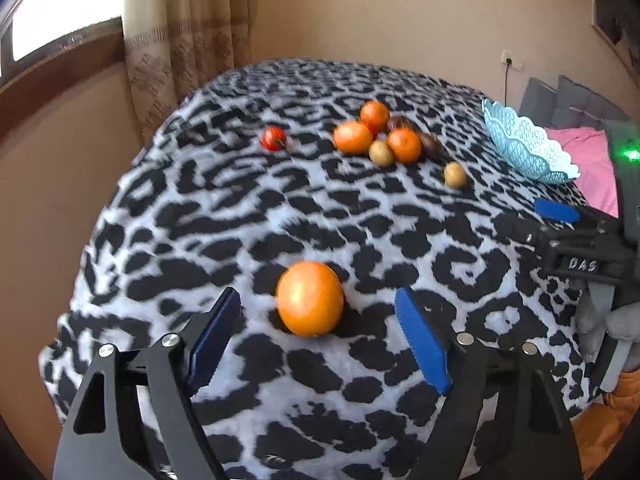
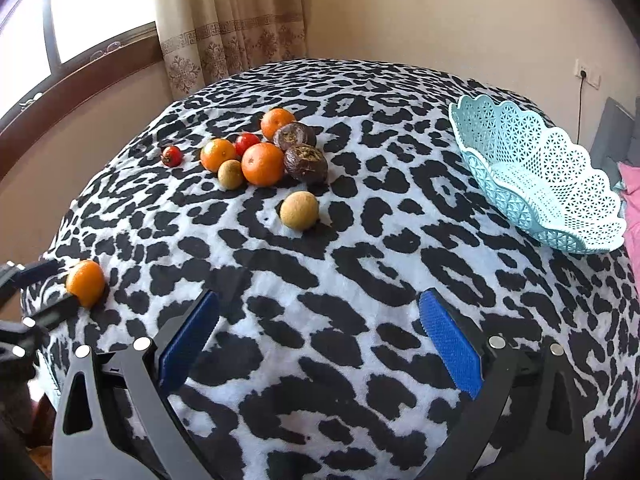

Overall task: Organize fruits
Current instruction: 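Close the left tool on the orange in front of it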

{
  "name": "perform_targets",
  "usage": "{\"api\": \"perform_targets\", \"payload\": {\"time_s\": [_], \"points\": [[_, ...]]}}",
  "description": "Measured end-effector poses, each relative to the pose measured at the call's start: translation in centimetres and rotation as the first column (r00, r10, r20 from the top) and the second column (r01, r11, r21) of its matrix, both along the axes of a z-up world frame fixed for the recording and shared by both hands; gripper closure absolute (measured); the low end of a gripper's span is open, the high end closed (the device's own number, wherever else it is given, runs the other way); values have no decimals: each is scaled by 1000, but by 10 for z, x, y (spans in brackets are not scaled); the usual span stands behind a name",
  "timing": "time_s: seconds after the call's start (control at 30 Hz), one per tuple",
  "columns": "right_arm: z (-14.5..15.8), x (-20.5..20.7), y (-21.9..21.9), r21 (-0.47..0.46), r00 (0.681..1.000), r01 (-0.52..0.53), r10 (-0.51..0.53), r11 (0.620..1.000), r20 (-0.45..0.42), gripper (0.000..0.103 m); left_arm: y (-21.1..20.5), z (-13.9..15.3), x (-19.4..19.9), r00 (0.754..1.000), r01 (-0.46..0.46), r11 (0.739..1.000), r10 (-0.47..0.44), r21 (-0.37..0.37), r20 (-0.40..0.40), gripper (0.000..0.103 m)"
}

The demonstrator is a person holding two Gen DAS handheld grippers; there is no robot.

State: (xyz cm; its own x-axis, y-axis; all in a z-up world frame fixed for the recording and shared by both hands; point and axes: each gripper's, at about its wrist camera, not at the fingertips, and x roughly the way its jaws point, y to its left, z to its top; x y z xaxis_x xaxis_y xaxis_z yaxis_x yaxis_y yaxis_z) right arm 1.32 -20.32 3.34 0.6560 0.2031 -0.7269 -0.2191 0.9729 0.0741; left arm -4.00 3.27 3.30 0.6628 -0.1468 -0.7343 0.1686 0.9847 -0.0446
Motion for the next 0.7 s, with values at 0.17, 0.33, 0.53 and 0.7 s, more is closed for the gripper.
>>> {"api": "perform_targets", "payload": {"time_s": [0.17, 0.33, 0.53, 0.7], "points": [[1, 1, 1, 10, 1000, -3, 3, 1000, -2, 2, 4, -14, 10, 998, -7, 998, 4, -56, -60, 51], [2, 7, 0, 42, 1000, -6, 6, 999, -13, 2, 12, -14, 13, 998, -29, 995, 23, -93, -63, 65], [4, 24, -2, 90, 999, -3, 7, 996, -47, 22, 14, -8, 10, 999, -16, 993, 10, -117, -46, 65], [2, 45, -6, 150, 996, 20, -6, 988, -92, 38, 14, 1, 5, 1000, -6, 993, 5, -114, -3, 65]]}}
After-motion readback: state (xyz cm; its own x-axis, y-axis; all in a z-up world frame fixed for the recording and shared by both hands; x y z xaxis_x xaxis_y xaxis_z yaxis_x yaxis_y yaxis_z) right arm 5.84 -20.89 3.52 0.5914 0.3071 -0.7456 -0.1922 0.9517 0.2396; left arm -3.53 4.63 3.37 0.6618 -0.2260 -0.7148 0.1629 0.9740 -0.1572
